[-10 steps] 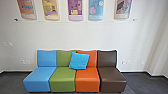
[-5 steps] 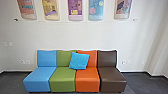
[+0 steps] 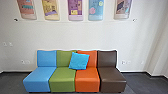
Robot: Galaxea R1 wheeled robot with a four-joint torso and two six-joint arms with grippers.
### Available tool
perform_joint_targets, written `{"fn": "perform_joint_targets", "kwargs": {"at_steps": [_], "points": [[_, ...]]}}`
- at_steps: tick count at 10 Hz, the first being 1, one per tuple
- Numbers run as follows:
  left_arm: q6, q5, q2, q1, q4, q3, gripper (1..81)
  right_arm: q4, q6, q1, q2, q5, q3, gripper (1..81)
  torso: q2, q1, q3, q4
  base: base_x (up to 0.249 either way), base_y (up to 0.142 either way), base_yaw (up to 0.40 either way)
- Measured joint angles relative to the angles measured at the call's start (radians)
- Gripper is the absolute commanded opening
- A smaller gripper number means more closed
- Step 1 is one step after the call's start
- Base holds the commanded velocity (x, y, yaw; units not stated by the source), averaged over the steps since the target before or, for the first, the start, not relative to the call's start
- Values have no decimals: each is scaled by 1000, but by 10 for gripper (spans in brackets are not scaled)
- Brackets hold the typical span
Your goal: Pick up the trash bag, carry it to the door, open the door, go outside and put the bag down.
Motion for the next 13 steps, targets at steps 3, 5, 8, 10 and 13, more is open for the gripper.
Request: {"fn": "perform_joint_targets", "kwargs": {"at_steps": [3, 5, 8, 10, 13], "points": [[0, -2, -66, -11, -45, 93, 811, 11, 4, 3, -100, 8, 84, 811, -104, 66, -79, -16, 0, 0, 0], [0, -1, -89, -32, -74, 109, 811, 33, 4, 17, -146, 23, 151, 811, -174, 110, -142, -28, 0, 0, 0], [0, 20, -85, -77, -148, 115, 811, 61, 5, 40, -246, 44, 279, 811, -263, 167, -175, -29, 0, 0, 0], [0, 67, -85, -105, -182, 116, 811, 73, 5, 41, -305, 49, 350, 811, -333, 212, -177, -30, 0, 0, 0], [0, 85, -86, -132, -208, 115, 811, 85, 5, 38, -340, 82, 411, 811, -442, 280, -177, -30, 0, 0, 0]]}}
